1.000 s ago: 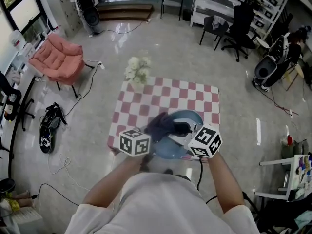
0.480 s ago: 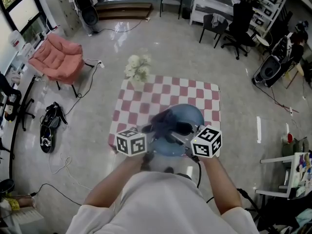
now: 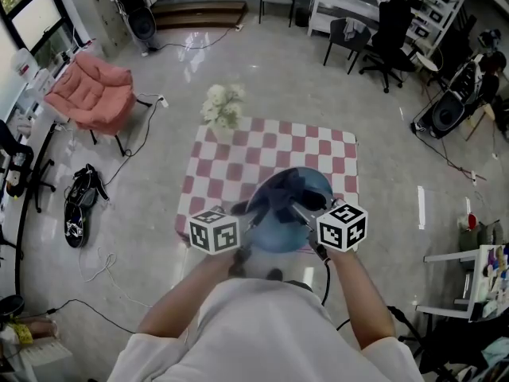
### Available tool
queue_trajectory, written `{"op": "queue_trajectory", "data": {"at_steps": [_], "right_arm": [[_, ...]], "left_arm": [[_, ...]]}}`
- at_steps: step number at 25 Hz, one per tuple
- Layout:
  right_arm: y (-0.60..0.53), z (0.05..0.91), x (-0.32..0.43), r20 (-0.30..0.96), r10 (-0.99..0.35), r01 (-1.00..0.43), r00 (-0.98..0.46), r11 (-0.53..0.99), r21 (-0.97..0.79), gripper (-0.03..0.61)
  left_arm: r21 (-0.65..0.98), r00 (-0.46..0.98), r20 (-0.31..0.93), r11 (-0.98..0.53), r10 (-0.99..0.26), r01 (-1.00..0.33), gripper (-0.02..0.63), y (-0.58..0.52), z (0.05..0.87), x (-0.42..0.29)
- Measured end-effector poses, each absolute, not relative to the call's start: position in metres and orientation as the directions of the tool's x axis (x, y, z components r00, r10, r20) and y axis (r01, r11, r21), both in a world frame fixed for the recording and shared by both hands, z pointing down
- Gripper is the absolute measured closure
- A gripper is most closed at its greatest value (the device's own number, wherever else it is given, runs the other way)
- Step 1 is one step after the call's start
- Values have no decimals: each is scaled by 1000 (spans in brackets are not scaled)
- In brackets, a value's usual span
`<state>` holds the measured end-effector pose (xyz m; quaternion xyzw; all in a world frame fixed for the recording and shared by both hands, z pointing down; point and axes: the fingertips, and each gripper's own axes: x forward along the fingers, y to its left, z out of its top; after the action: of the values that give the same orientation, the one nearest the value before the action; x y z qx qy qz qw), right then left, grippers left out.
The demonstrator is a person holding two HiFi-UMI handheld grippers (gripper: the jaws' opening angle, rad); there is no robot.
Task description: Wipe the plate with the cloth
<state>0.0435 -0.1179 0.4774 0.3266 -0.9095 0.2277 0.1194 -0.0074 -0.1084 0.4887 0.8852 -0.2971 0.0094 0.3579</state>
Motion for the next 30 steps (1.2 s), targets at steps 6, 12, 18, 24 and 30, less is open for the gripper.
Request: {"op": "queue_trajectory", "data": {"at_steps": [6, 12, 18, 24, 30], "right_arm": [[-124, 485, 63, 396, -592, -708, -702, 640, -298, 442], [-132, 488, 83, 417, -631, -751, -654, 608, -257, 442], [-136, 496, 100, 451, -666, -793, -594, 579, -188, 442], [-134, 498, 103, 491, -681, -806, -544, 586, -81, 442], [-136, 498, 110, 526, -701, -789, -483, 608, 86, 442]], "left_arm": [[631, 818, 233, -558, -525, -538, 571, -108, 492, -9], [627, 817, 237, -560, -526, -542, 571, -107, 491, -10], [630, 809, 245, -546, -535, -552, 571, -109, 493, -14], [639, 804, 254, -532, -537, -557, 571, -108, 495, -22], [648, 798, 257, -516, -545, -561, 571, -114, 496, -29]]}}
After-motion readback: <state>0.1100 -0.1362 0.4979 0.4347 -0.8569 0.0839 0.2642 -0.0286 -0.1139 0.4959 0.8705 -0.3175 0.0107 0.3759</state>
